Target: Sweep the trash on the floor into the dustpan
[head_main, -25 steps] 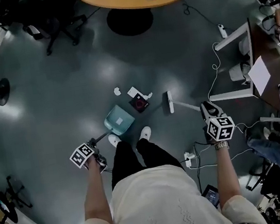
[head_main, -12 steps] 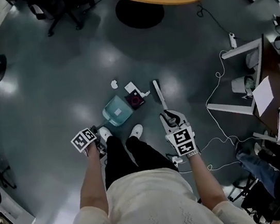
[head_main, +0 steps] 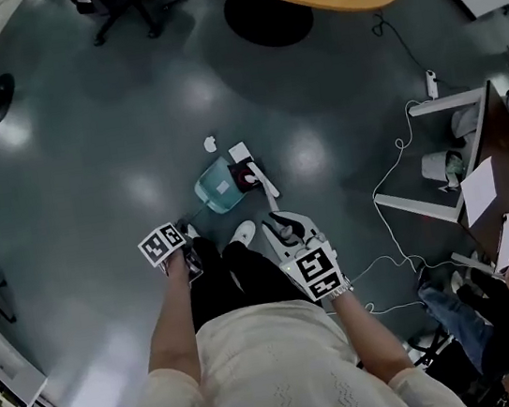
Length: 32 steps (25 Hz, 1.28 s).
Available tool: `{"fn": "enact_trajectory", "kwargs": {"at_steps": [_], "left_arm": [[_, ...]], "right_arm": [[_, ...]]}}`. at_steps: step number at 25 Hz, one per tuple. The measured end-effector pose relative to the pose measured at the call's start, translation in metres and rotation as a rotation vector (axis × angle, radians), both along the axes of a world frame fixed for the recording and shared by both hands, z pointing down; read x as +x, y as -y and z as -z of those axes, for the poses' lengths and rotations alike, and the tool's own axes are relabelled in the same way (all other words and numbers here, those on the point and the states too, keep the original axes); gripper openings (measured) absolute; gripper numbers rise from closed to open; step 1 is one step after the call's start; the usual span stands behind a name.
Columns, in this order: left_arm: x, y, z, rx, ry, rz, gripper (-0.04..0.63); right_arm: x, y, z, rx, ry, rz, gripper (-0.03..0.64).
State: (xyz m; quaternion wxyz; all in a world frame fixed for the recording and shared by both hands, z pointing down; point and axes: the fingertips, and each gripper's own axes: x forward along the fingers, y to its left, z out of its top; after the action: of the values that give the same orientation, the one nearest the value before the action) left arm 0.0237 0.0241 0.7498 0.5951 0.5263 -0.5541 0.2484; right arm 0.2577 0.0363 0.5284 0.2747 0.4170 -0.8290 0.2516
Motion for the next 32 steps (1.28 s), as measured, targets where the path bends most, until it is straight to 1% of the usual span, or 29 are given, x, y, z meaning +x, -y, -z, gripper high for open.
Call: {"fn": "enact_trajectory", "kwargs": {"at_steps": [3,6,11,14,15,17,20,22,23,25,27,30,32], "left_arm": [[-0.002,-0.003,-0.001,0.002,-0.005,0.000,0.140],[-0.006,-0.001,-0.002,0.013,-0.014,0.027,0.140],[-0.015,0.003,0.000,0.027,-0.034,0.078,0.140],[-0.025,0.003,0.000,0.032,-0.040,0.110,0.139],[-0.028,0.002,0.001,0.033,-0.039,0.120,0.138],[-0.035,0.001,0.001,0.039,-0.039,0.145,0.138],[-0.052,-0.002,0.002,0.049,-0.038,0.185,0.138],[-0.064,-0.007,0.002,0.050,-0.038,0.214,0.138],[-0.072,-0.010,0.002,0.051,-0.037,0.228,0.138],[-0.086,-0.013,0.003,0.054,-0.030,0.250,0.138],[-0.100,-0.014,0.005,0.060,-0.020,0.258,0.138],[-0.123,-0.012,0.008,0.063,-0.008,0.282,0.138],[-0.134,-0.011,0.009,0.051,-0.002,0.279,0.138]], "right_arm": [[-0.006,0.008,0.013,-0.007,0.071,-0.019,0.078],[-0.014,0.008,0.020,-0.029,0.130,-0.009,0.078],[-0.022,0.000,0.033,-0.045,0.141,0.060,0.078],[-0.013,0.000,0.042,-0.059,0.143,0.057,0.078],[-0.004,0.003,0.044,-0.067,0.147,0.034,0.078],[0.021,0.013,0.049,-0.095,0.164,-0.059,0.077],[0.070,0.036,0.057,-0.144,0.224,-0.270,0.077],[0.100,0.052,0.066,-0.148,0.266,-0.392,0.077],[0.112,0.059,0.072,-0.138,0.280,-0.433,0.077],[0.127,0.073,0.083,-0.105,0.292,-0.474,0.077],[0.132,0.087,0.091,-0.073,0.285,-0.477,0.077],[0.122,0.107,0.094,-0.046,0.237,-0.453,0.077],[0.112,0.122,0.090,-0.022,0.193,-0.443,0.077]]}}
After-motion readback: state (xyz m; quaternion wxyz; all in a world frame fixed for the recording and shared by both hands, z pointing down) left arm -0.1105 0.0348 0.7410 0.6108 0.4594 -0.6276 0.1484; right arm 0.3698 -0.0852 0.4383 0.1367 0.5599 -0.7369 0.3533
